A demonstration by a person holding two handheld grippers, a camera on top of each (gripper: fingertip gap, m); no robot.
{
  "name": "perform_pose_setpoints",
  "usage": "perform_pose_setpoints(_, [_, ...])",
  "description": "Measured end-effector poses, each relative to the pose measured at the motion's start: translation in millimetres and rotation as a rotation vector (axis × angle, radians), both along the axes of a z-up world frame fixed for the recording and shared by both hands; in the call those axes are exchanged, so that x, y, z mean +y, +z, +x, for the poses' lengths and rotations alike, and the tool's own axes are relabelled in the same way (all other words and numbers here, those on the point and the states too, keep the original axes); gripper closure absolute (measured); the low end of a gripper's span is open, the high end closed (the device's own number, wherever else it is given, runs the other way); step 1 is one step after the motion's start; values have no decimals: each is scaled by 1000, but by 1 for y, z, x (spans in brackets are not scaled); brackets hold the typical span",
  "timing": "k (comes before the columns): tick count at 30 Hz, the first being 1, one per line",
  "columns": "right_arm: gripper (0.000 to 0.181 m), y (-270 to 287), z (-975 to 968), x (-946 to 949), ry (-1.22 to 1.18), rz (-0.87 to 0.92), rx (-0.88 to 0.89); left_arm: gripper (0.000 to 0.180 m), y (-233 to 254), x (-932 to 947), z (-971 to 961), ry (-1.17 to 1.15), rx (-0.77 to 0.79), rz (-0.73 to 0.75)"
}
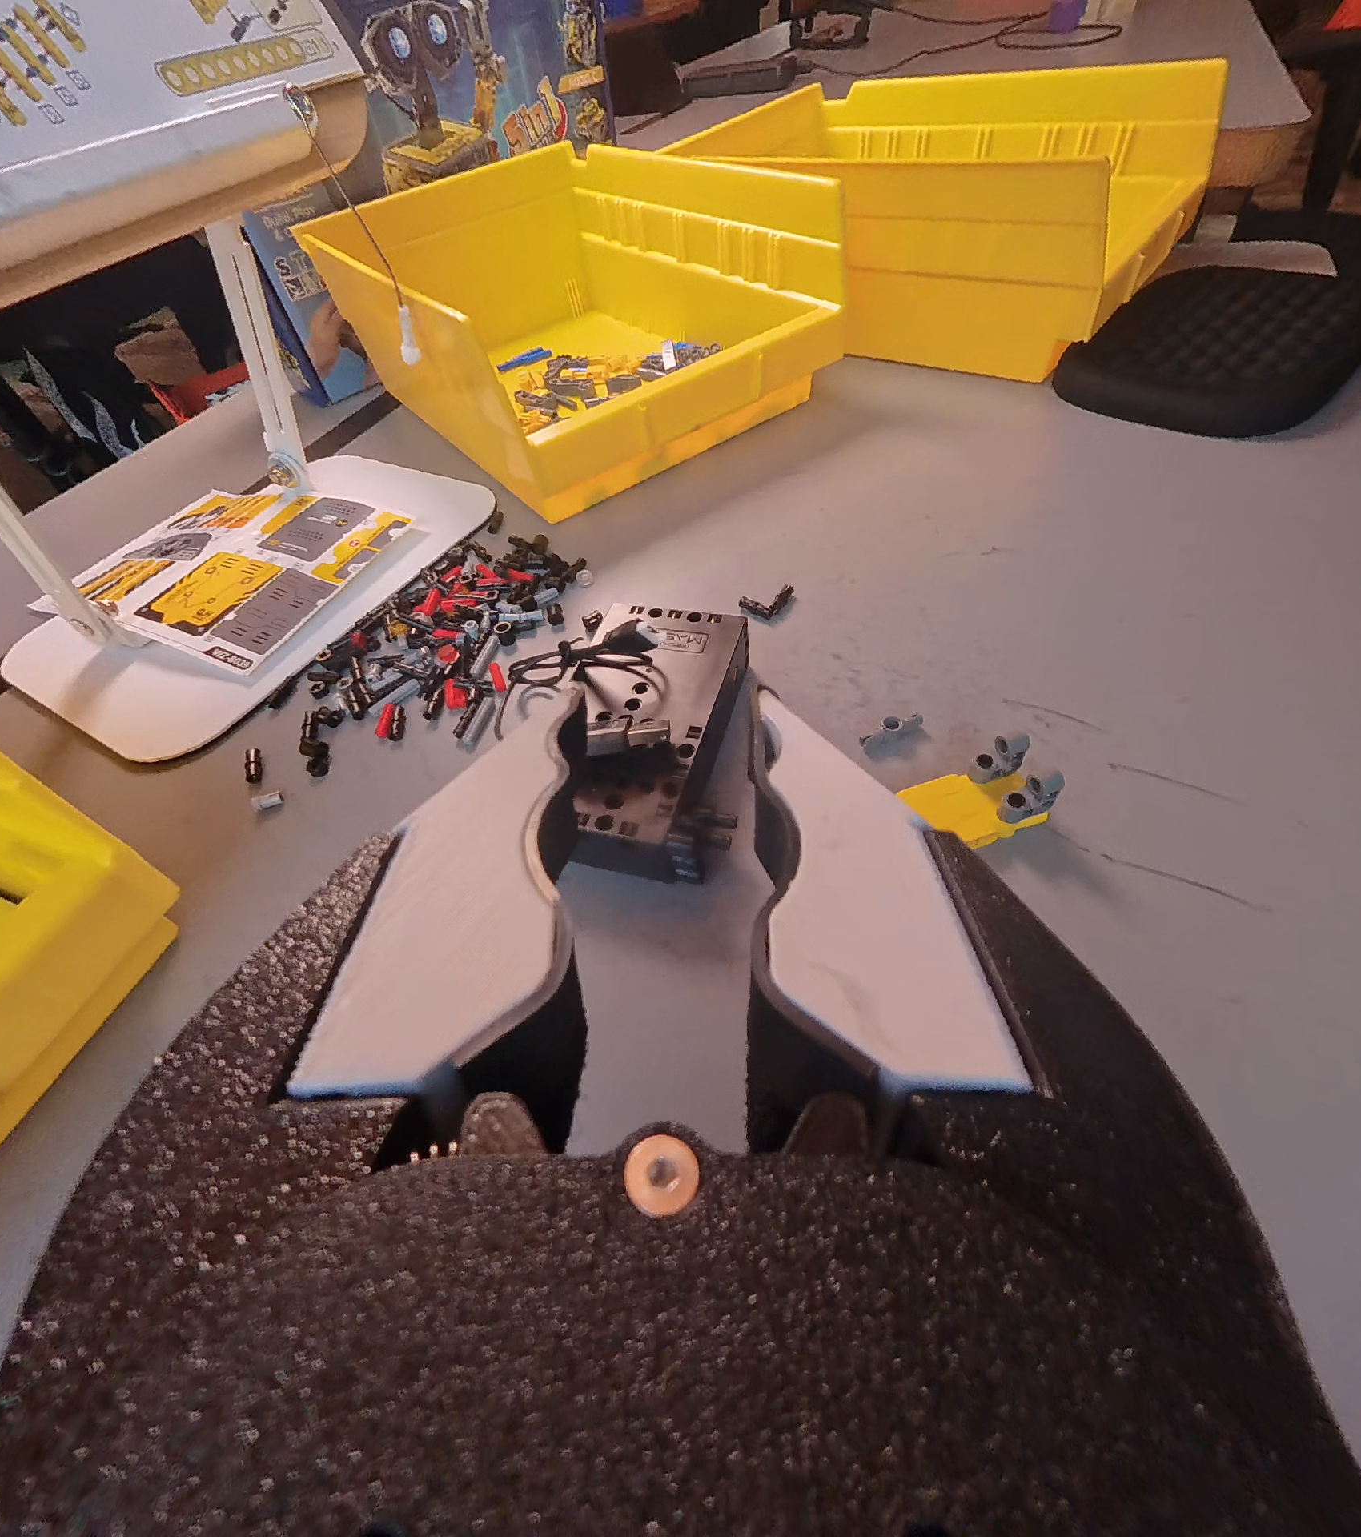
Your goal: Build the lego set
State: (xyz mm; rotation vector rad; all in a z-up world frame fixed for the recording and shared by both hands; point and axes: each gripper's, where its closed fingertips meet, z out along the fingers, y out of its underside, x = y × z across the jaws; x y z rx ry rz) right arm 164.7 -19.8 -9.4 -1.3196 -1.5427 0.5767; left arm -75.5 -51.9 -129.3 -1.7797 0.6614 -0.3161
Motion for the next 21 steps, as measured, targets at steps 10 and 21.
perform_pose_setpoints(10, [148,-170,-160,42,258,-94,-329,151,-13,-8,13,-82,70,-30])
perform_pose_setpoints(21, [153,-176,-158,49,326,-167,-228,153,-27,-14,27,-154,132,-82])
